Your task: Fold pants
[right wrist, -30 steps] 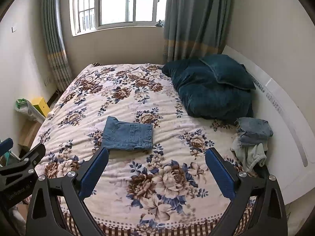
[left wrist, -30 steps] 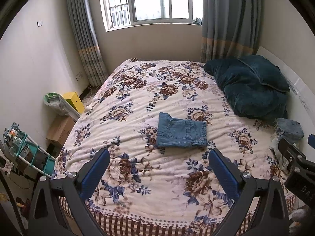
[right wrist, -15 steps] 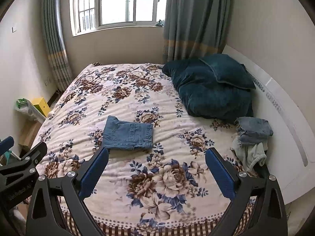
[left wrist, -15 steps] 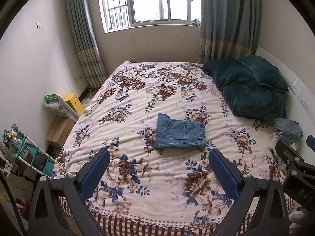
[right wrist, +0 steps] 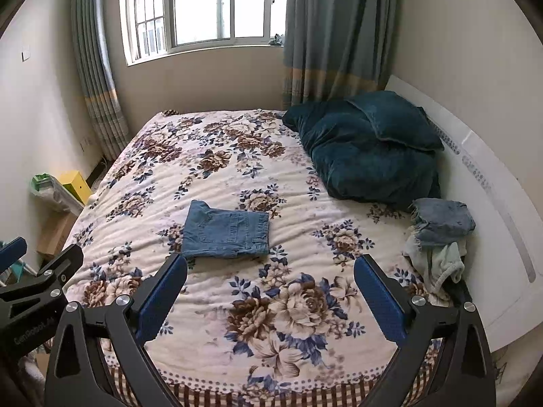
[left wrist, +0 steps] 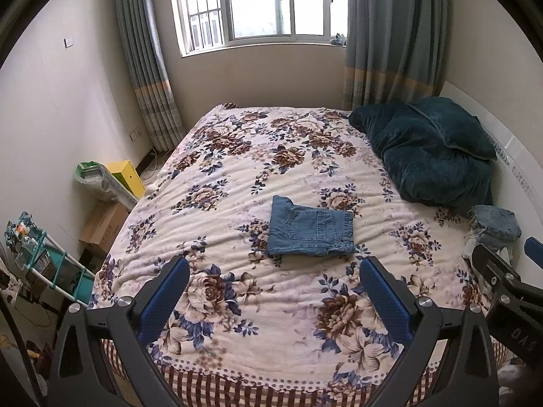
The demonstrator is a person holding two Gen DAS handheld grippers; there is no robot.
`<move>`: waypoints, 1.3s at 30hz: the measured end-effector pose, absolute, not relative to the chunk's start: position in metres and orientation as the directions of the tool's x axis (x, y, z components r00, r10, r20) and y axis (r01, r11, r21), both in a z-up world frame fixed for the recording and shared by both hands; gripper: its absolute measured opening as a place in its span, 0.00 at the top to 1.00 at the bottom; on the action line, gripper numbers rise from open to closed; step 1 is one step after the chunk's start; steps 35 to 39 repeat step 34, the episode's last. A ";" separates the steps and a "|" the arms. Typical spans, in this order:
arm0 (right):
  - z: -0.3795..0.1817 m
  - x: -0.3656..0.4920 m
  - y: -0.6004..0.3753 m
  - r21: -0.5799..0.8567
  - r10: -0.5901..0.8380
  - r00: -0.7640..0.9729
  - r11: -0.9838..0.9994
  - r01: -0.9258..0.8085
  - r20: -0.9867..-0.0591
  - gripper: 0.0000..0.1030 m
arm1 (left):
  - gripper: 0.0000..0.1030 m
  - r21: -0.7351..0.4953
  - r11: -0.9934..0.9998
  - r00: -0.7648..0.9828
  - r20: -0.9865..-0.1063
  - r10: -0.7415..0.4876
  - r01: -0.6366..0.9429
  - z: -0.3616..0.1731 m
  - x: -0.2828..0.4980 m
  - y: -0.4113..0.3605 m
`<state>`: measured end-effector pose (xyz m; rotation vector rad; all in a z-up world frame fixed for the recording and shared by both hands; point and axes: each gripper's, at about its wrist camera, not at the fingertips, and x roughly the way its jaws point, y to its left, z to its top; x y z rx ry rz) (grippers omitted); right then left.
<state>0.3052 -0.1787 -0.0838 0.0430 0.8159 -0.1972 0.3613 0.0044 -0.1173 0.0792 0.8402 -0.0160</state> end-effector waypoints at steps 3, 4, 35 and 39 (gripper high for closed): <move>-0.084 0.306 -0.179 -0.036 -0.156 0.668 0.981 0.190 -0.728 0.02 | 0.00 0.064 0.997 0.670 -0.742 0.018 0.044 -0.115 0.361 0.003; -0.083 0.305 -0.179 -0.036 -0.156 0.669 0.981 0.191 -0.727 0.02 | 0.00 0.065 0.997 0.670 -0.742 0.019 0.044 -0.115 0.361 0.003; -0.071 0.302 -0.176 -0.024 -0.153 0.675 0.980 0.196 -0.722 0.02 | 0.00 0.070 0.997 0.701 -0.712 0.026 0.034 -0.098 0.349 0.001; -0.071 0.302 -0.176 -0.024 -0.153 0.675 0.980 0.196 -0.722 0.02 | 0.00 0.070 0.997 0.701 -0.712 0.026 0.034 -0.098 0.349 0.001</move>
